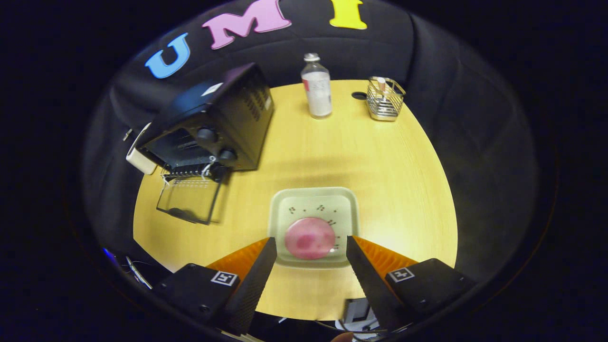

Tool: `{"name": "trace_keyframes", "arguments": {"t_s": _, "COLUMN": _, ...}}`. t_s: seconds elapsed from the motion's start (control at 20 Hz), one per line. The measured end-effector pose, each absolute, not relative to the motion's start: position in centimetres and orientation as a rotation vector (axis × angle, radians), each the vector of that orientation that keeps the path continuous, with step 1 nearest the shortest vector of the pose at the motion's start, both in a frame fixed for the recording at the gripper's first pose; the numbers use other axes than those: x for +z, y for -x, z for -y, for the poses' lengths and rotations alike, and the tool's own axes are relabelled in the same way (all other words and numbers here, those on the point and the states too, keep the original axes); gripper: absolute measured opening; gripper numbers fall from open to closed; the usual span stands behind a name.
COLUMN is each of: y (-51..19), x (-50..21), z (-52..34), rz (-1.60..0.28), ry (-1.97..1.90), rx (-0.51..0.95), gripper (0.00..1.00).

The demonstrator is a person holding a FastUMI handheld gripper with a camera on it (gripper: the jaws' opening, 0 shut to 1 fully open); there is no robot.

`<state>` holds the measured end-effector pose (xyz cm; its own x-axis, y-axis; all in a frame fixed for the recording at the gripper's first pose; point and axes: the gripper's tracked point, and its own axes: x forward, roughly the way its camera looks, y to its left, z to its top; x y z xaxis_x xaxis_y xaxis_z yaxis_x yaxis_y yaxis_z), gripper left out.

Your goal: Open the toaster oven, put the food inside, and close the toaster oven door.

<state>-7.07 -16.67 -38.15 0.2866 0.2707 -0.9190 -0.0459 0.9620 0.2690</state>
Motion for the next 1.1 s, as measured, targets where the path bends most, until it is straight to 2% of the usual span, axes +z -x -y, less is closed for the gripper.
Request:
{"name": "trace_keyframes", "arguments": {"t_s": 0.1, "y": 6.8, "x": -40.5, "z": 18.1, "rz": -1.336, "ry": -0.212, "rx": 0.222, "gripper": 0.97}}
{"name": "trace_keyframes", "arguments": {"t_s": 0.2, "y": 6.6, "x": -42.6, "z": 18.3, "rz": -1.405, "ry": -0.255, "rx": 0.244, "gripper": 0.88}}
{"name": "trace_keyframes", "arguments": {"t_s": 0.25, "y": 6.5, "x": -43.5, "z": 18.4, "rz": -1.435, "ry": -0.268, "rx": 0.251, "gripper": 0.78}}
{"name": "trace_keyframes", "arguments": {"t_s": 0.35, "y": 6.3, "x": -45.0, "z": 18.4, "rz": -1.49, "ry": -0.272, "rx": 0.269, "gripper": 0.72}}
{"name": "trace_keyframes", "arguments": {"t_s": 0.5, "y": 6.7, "x": -46.3, "z": 18.4, "rz": -1.564, "ry": -0.255, "rx": 0.273, "gripper": 0.7}}
{"name": "trace_keyframes", "arguments": {"t_s": 0.6, "y": 6.3, "x": -46.9, "z": 19.4, "rz": -1.566, "ry": -0.181, "rx": 0.256, "gripper": 0.46}}
{"name": "trace_keyframes", "arguments": {"t_s": 0.7, "y": 6.4, "x": -47.1, "z": 18.8, "rz": -1.557, "ry": -0.182, "rx": 0.306, "gripper": 0.22}}
{"name": "trace_keyframes", "arguments": {"t_s": 0.85, "y": 6.1, "x": -47.0, "z": 18.4, "rz": -1.535, "ry": -0.311, "rx": 0.393, "gripper": 0.06}}
{"name": "trace_keyframes", "arguments": {"t_s": 1.1, "y": 6.5, "x": -46.0, "z": 18.4, "rz": -1.494, "ry": -0.676, "rx": 0.377, "gripper": 0.06}}
